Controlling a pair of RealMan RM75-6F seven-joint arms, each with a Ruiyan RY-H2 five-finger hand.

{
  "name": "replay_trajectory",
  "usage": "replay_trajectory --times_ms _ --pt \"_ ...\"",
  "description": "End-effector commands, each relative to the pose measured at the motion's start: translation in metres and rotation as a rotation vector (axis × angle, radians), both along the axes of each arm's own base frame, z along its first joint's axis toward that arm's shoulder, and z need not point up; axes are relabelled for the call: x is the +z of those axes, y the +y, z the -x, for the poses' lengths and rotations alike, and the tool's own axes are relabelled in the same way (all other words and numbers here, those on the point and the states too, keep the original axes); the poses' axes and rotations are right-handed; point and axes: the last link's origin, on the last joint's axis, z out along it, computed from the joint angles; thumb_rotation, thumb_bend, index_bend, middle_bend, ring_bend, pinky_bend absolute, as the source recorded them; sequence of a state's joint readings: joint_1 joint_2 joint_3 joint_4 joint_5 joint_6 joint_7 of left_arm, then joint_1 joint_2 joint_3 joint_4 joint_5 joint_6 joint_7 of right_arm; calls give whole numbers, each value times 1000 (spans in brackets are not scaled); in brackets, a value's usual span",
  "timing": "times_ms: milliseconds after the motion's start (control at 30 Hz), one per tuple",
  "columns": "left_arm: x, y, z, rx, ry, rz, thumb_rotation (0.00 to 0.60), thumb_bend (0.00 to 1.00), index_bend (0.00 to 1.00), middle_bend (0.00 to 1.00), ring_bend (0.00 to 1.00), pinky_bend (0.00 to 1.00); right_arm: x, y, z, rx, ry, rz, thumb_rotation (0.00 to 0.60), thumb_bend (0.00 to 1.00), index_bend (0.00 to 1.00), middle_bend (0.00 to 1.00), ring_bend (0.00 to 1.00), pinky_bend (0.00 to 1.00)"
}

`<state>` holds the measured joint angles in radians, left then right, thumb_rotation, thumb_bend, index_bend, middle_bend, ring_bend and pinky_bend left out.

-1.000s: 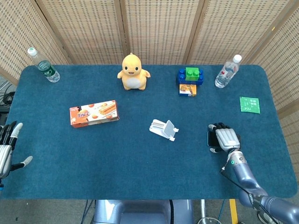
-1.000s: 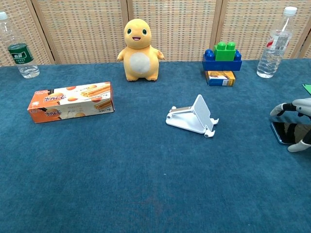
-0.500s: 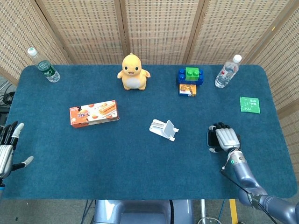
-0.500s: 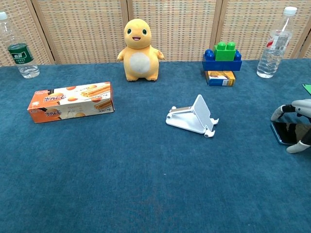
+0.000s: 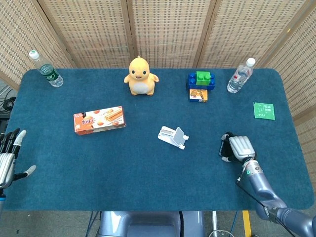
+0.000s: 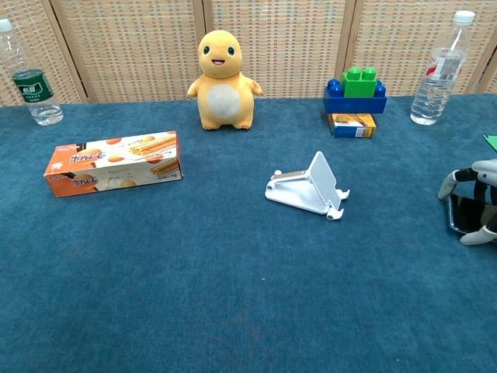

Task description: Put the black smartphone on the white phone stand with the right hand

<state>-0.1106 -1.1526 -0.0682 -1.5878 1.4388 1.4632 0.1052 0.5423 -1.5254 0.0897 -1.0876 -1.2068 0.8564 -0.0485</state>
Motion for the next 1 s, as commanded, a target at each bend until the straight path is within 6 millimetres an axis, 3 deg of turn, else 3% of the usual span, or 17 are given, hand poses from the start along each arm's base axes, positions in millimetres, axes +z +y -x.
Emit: replay_trajectory --times_ms 33,200,400,600,800,1000 --pt "0 0 0 -1 -1 -1 600 0 0 0 0 0 9 2 -5 24 -42 28 600 508 488 561 480 507" --pt "0 0 -1 -1 -4 0 600 0 0 0 0 0 26 1 -22 82 -138 86 600 508 488 561 480 507" --pt "1 0 0 -1 -5 3 600 0 0 0 0 0 52 1 -58 193 -284 154 600 505 488 561 480 507" --pt "3 0 1 2 -14 2 600 0 0 0 0 0 64 -8 -99 270 -413 220 600 506 488 561 480 507" --pt "6 2 3 8 -27 0 600 0 0 0 0 0 61 -17 -132 309 -530 278 600 505 488 558 480 517" --pt "6 5 4 16 -33 6 600 0 0 0 0 0 40 -26 -160 293 -644 281 600 513 488 556 480 517"
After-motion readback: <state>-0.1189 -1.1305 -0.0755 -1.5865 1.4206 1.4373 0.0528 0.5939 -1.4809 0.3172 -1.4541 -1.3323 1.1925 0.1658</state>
